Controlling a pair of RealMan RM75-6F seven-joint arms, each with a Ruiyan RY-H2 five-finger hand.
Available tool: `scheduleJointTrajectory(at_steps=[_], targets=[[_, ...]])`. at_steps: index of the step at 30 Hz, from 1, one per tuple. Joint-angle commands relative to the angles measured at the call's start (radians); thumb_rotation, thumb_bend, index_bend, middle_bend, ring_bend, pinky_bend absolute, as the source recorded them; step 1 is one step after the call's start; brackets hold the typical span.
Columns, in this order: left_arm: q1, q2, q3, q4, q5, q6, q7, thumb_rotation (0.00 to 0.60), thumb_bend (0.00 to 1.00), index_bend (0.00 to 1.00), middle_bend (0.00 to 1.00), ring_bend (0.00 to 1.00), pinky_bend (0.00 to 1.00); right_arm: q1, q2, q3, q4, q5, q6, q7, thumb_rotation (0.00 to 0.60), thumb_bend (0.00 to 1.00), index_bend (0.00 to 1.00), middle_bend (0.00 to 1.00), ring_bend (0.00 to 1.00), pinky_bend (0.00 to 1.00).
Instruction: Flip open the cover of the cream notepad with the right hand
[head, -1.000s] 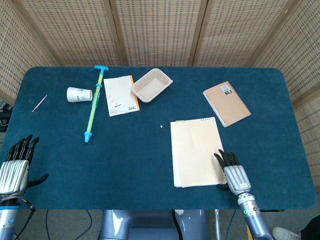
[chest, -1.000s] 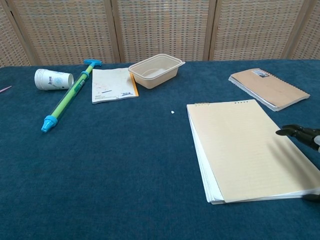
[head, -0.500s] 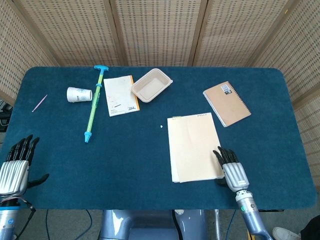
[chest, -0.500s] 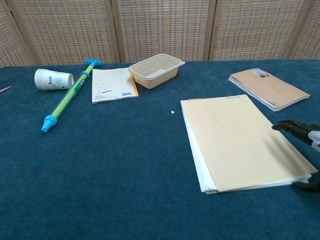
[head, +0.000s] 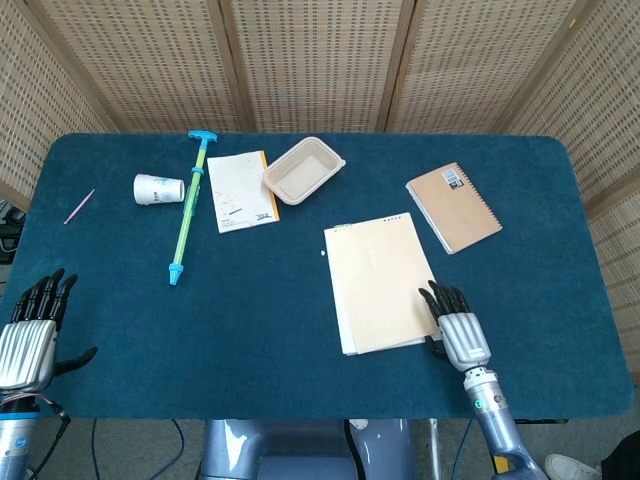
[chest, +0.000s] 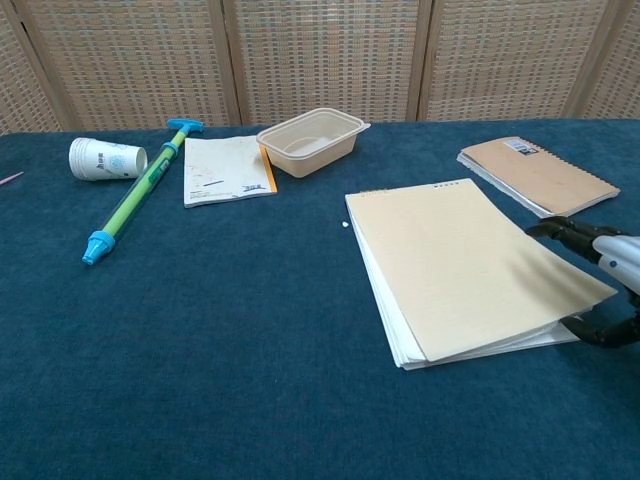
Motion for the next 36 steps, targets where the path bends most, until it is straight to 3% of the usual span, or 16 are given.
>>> scheduleJointTrajectory(at_steps=[1, 19, 26, 28, 33, 36], targets=[[0.0, 0.0, 0.0, 0.0, 0.0, -0.001, 0.0, 0.6, 0.12, 0.0, 0.0, 0.0, 0.08, 0.012, -0.005, 0.011, 0.003, 0.005, -0.007, 0.002, 0.6, 0.53, 0.0, 0.0, 0.0, 0.1], [-0.003, 0.0, -0.001, 0.002, -0.005, -0.007, -0.007, 0.6, 0.12, 0.0, 0.0, 0.0, 0.08, 0.103, -0.035, 0.076, 0.047, 0.052, -0.079, 0.01, 0.6, 0.54, 0.01, 0.0, 0.0, 0.11], [-0.004, 0.001, -0.001, 0.004, -0.009, -0.012, -0.011, 0.6, 0.12, 0.0, 0.0, 0.0, 0.08, 0.148, -0.045, 0.1, 0.059, 0.051, -0.095, 0.009, 0.6, 0.55, 0.12, 0.0, 0.0, 0.19], [-0.004, 0.001, -0.002, 0.004, -0.011, -0.013, -0.013, 0.6, 0.12, 0.0, 0.0, 0.0, 0.08, 0.156, -0.05, 0.104, 0.063, 0.048, -0.091, 0.01, 0.6, 0.58, 0.21, 0.07, 0.06, 0.27], [-0.004, 0.003, -0.001, 0.003, -0.011, -0.014, -0.018, 0.6, 0.12, 0.01, 0.0, 0.0, 0.08, 0.169, -0.061, 0.102, 0.083, 0.029, -0.075, 0.035, 0.6, 0.67, 0.54, 0.44, 0.4, 0.52], [-0.005, 0.003, -0.002, 0.004, -0.013, -0.016, -0.018, 0.6, 0.12, 0.01, 0.0, 0.0, 0.08, 0.165, -0.066, 0.09, 0.097, -0.004, -0.033, 0.073, 0.6, 0.7, 0.67, 0.56, 0.53, 0.62]])
